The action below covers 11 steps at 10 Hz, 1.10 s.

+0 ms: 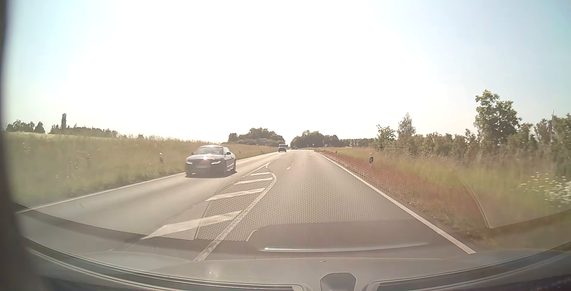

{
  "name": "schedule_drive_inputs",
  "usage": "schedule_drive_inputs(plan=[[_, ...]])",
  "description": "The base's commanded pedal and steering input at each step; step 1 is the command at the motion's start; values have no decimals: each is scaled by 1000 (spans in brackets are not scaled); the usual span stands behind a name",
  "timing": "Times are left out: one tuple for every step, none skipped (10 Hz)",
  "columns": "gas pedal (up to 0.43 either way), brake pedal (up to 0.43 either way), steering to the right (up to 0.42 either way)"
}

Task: Follow the waypoints while adhering to traffic rules and regulations

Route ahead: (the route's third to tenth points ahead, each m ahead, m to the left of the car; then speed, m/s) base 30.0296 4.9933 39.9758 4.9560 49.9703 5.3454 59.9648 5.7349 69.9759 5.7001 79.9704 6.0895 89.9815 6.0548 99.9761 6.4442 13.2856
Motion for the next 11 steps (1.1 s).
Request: schedule_drive_inputs(plan=[[169,6,4],[169,6,4],[177,6,4],[177,6,4],[177,6,4],[177,6,4],[177,6,4],[177,6,4],[189,6,4],[189,6,4],[189,6,4]])
